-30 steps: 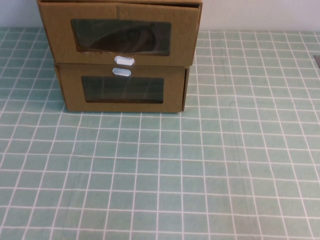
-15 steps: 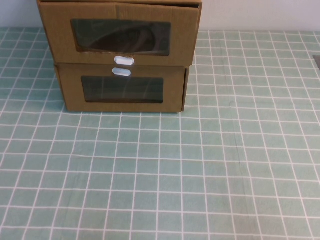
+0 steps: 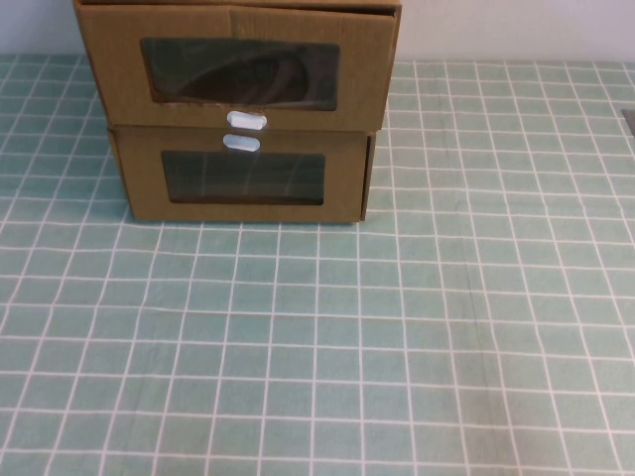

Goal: Close the shoe box

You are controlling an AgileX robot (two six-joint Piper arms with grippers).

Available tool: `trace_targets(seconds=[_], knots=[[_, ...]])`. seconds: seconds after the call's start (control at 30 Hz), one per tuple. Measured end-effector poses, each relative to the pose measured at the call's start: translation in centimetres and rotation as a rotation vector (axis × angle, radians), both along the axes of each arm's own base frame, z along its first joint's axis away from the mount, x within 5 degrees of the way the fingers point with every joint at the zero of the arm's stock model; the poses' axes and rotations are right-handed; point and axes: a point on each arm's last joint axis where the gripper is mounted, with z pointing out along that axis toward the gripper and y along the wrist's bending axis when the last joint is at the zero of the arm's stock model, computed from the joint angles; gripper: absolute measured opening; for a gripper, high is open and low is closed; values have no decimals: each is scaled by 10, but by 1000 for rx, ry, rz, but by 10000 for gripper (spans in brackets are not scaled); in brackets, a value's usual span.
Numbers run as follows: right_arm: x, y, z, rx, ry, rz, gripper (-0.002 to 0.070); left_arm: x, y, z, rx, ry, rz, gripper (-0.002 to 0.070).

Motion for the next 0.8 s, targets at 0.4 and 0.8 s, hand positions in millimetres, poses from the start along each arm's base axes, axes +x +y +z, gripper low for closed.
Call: trace_targets(seconds=[0.4,0.8], knots=[[-2,15,18,9,-222,136,-14,0,0,0,0,0,0,-5],[-7,9,7,-134,-147,14,-14,0,0,0,0,0,0,-5]])
